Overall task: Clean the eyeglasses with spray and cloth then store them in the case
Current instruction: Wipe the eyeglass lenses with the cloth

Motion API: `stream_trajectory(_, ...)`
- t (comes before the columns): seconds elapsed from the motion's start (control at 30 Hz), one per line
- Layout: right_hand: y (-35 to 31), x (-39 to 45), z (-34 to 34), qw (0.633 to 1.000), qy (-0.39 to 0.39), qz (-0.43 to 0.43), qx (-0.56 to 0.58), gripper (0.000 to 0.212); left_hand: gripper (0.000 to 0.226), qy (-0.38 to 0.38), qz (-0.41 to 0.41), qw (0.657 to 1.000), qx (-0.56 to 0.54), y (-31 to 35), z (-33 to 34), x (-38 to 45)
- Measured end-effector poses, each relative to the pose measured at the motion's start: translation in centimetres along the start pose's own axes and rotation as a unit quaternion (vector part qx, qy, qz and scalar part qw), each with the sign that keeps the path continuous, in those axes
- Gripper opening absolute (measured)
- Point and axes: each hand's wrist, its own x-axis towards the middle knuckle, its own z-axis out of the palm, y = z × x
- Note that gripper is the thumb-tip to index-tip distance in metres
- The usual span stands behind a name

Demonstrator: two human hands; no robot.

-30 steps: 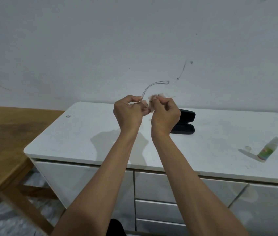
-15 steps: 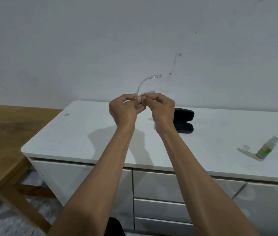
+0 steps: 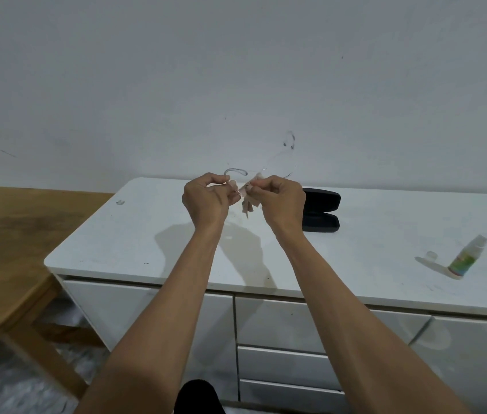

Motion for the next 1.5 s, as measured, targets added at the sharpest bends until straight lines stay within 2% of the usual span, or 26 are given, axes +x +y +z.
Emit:
stream_trajectory(0.07,-0.2,0.2,0.4,1.0,0.019,-0.012,-0.001,0.017,0.025,0.005,0.016,1.0,-0.006,0.2,0.1,0.4)
stream_trajectory(0.2,-0.6,0.5,0.9,0.999,0.028,-0.023,0.021,0.009,0.024,0.007,0.063,0.998,0.0,0.9,0.2,1.0)
stream_trajectory(0.33,-0.5,0.9,0.5,0.998,0.057,-0.025,0.033,0.011,0.025,0.035,0.093,0.995,-0.014,1.4,-0.4,1.9)
stream_trajectory(0.43,0.1,1.2,-0.5,0.996,0.075,-0.016,0.047,0.009,0.019,0.028,0.127,0.991,-0.02,1.2,-1.8,3.0)
stream_trajectory(0.63,2.3,1.6,-3.1,0.993,0.117,0.006,0.031,0.005,0.014,0.031,0.227,0.969,0.096,-2.0,-6.1,4.1)
stream_trajectory(0.7,2.8,1.7,-3.9,0.994,0.106,0.029,0.028,0.008,0.012,0.035,0.248,0.956,0.155,-3.5,-7.7,4.1)
stream_trajectory(0.8,3.3,1.7,-4.5,0.996,0.078,0.022,0.04,0.015,0.015,0.035,0.249,0.946,0.204,-5.6,-9.6,4.1)
stream_trajectory(1.03,3.5,1.9,-4.2,0.998,0.028,0.015,0.052,0.015,0.012,0.001,0.223,0.931,0.288,-7.6,-11.6,4.3)
stream_trajectory(1.27,3.0,1.5,-3.8,0.999,0.021,0.022,0.03,0.008,0.01,-0.03,0.258,0.885,0.387,-8.4,-13.4,4.1)
stream_trajectory(1.33,2.7,1.3,-3.7,0.999,0.003,0.021,0.029,0.006,0.015,-0.034,0.254,0.88,0.401,-8.5,-13.4,4.2)
stream_trajectory(1.43,2.1,1.3,-3.8,0.999,-0.01,0.028,0.011,0.004,0.043,-0.03,0.225,0.88,0.416,-8.0,-13.4,3.9)
stream_trajectory(1.5,1.6,1.6,-4.0,0.999,-0.009,0.036,-0.013,0.003,0.055,-0.001,0.244,0.878,0.411,-7.3,-12.8,3.3)
